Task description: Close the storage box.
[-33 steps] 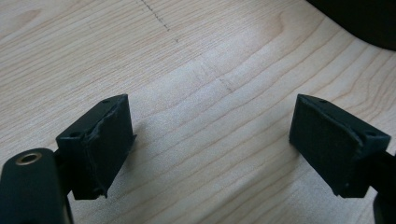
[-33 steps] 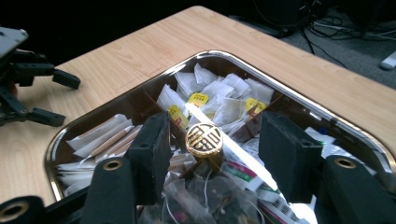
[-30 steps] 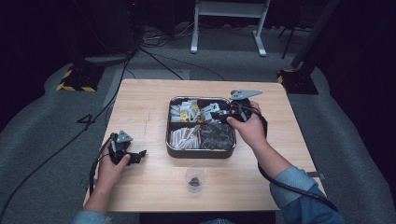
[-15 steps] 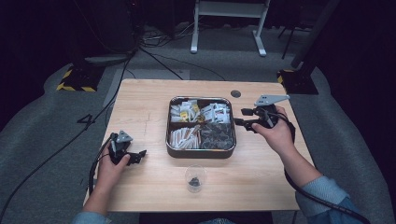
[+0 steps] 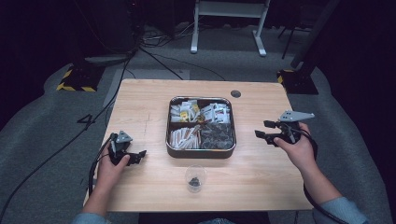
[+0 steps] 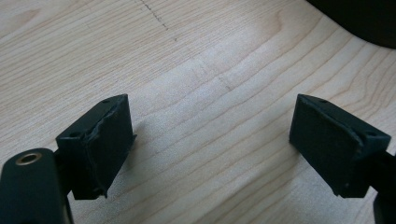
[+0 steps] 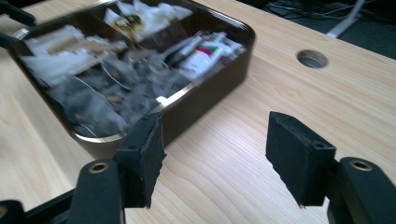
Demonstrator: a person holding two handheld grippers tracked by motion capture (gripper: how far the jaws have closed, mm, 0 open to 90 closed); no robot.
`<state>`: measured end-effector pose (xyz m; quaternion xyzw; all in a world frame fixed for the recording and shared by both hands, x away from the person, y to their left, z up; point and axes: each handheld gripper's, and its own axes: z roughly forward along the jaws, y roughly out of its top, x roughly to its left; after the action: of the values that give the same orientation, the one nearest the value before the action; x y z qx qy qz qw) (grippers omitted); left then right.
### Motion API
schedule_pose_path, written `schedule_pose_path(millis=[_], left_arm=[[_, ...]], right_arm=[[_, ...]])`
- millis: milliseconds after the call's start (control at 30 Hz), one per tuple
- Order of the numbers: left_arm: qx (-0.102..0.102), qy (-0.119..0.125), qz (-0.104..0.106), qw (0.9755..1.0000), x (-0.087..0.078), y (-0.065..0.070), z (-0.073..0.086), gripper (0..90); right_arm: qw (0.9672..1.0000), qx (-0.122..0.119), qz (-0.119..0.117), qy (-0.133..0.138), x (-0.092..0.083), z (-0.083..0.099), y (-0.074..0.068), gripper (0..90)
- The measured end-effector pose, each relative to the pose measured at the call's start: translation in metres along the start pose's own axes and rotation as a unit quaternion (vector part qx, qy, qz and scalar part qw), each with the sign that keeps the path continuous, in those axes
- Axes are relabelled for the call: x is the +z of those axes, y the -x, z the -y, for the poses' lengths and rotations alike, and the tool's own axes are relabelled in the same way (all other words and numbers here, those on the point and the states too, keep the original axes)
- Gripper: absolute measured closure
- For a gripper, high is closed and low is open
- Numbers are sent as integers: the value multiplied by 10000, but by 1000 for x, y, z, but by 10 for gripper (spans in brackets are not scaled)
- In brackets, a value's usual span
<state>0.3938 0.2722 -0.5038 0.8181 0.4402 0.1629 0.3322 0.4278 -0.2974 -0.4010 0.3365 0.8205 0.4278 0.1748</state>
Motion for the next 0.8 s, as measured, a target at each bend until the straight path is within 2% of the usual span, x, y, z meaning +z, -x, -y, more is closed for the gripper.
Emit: schedule_pose_path(millis=[167,300,367,500,533,733,800], left_arm=[[1,-2,0,10000,0,0,0,138],[3,-3,-1,10000,0,0,0,138],[0,-1,-1,10000,0,0,0,138],[0,-1,-1,10000,0,0,0,138],[1,-1,0,10000,0,0,0,138],[-1,-1,0,10000,0,0,0,137],[-2,0,-4,10000,0,0,0,138]], right_arm=[[9999,113,120,-48,-2,22,9,360],[9993,-23,319,-211,-3,40,17,343],[9991,-26,346,-259,-3,49,22,343],[9984,294,463,-150,0,74,33,344],[9978,356,531,-191,1,80,37,344],[9960,504,660,-327,4,97,50,341],[9954,483,694,-454,7,105,52,338]])
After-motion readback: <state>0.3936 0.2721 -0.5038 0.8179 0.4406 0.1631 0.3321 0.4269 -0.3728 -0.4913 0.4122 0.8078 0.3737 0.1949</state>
